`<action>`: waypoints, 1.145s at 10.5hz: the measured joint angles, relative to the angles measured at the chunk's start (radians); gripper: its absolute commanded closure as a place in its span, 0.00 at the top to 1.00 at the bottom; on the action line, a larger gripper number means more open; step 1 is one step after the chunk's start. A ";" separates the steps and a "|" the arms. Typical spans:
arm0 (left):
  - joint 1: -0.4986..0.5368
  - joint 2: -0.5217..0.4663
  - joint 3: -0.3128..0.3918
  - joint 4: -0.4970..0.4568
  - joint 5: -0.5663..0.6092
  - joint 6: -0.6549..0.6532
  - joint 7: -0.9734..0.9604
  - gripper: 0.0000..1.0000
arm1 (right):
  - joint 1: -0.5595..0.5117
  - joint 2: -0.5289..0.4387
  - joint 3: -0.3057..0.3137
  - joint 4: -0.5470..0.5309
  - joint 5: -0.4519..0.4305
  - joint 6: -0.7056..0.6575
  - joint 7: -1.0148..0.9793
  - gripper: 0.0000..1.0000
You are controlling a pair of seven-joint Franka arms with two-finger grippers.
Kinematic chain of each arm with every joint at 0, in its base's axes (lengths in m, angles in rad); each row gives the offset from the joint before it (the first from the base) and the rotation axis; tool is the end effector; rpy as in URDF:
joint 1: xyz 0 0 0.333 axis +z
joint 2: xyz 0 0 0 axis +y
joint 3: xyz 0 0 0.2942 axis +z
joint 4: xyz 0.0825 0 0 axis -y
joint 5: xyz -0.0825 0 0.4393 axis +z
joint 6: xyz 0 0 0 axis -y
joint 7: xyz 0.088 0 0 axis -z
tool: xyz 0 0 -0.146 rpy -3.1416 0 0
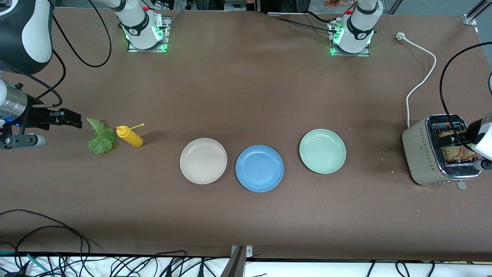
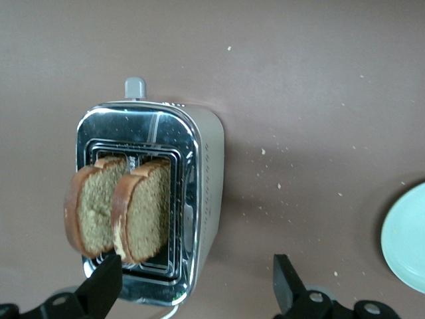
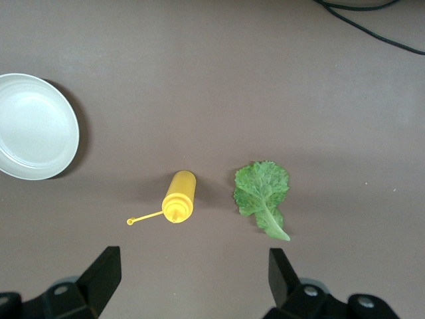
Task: Make sandwich in blue plate with both arms
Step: 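Lower the left gripper onto the toaster and grasp a bread slice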
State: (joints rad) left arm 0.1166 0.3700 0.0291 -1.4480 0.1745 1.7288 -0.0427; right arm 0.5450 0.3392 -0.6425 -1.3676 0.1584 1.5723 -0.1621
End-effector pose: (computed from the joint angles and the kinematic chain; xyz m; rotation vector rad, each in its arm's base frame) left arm 0.6941 0.1226 0.3990 -2.9528 -0.2243 0.1457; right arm 0.6832 0.0072 0.4865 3.1030 0.1236 -0.1148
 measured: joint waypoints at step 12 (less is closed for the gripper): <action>0.132 0.132 -0.001 -0.015 -0.063 0.085 0.136 0.86 | 0.009 -0.054 0.001 -0.075 0.000 0.069 0.000 1.00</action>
State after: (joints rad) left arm 0.2484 0.5024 0.0278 -1.4629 0.1116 1.8140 0.0930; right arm 0.5544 0.2851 -0.6411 -1.4425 0.1582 1.6409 -0.1622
